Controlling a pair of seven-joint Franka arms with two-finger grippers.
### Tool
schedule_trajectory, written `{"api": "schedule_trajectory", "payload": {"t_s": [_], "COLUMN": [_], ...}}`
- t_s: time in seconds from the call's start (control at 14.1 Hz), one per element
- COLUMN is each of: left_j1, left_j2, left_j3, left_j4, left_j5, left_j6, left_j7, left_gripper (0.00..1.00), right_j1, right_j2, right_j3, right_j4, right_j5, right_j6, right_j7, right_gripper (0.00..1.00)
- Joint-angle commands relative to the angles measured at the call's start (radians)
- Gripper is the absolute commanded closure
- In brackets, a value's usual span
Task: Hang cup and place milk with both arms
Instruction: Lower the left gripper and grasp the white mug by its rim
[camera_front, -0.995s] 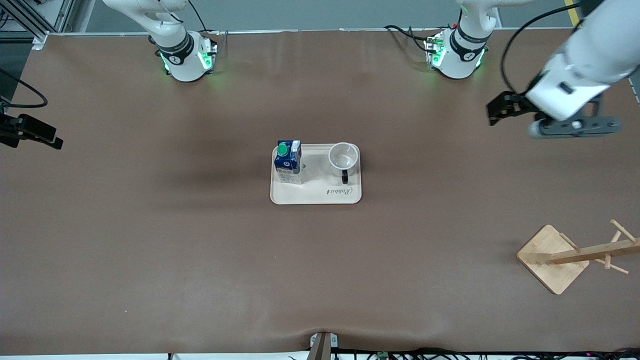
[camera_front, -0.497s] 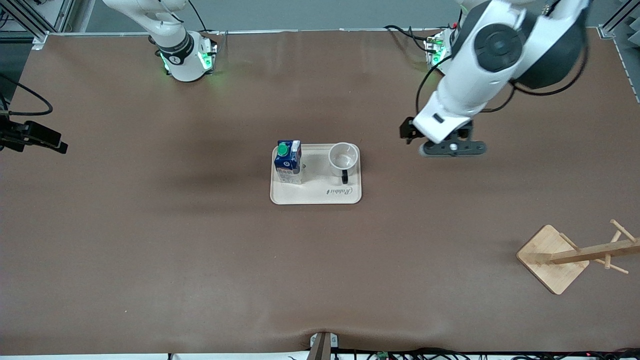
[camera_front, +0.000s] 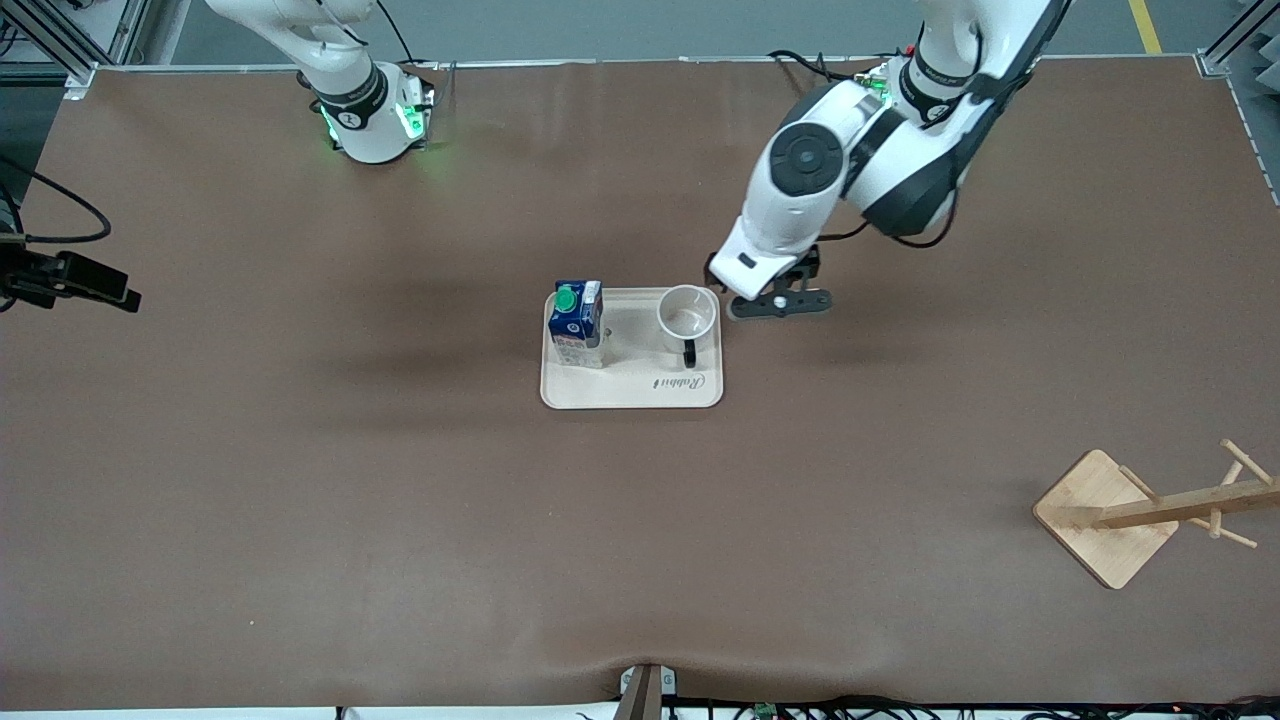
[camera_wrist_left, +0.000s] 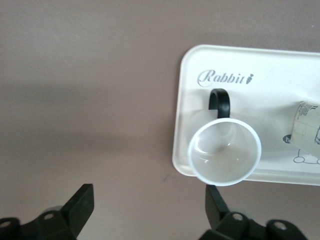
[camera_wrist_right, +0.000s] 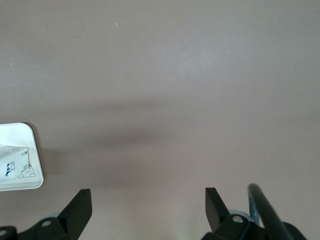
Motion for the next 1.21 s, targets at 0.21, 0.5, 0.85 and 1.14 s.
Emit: {"api": "schedule_trajectory", "payload": {"t_s": [0.21,0.5,0.85,1.14], "left_j1": [-0.034,-0.066,-0.074,-0.034], "left_j2": [0.179,0.230,0.251,0.177], "left_j3": [-0.003,-0.003,0.000,0.004], "left_j4": [0.014,0.014,0.022,0.044], "left_j5": [0.141,0.141,0.167,0.167], "left_j6": [0.141,0.175,0.175,0.158], "left_j7": [-0.189,-0.213,-0.245,-0.255], "left_gripper": [0.24,0.35,1.00,1.00], "right_j1": [-0.023,-0.022,-0.023,-0.022], "right_j2": [0.021,0.055,0.065,0.130], "right_j3": [0.016,0.016,0.016,0.017], "right_j4": [0.020,0.018,0.018,0.018], "right_j5": [0.011,0.013,0.013,0.013], "right_j6": [-0.001,0.000,0.023,0.022], "right_j7": [-0.013,-0.013,-0.013,-0.013], "right_gripper": [0.00,0.00,0.00,0.00]}}
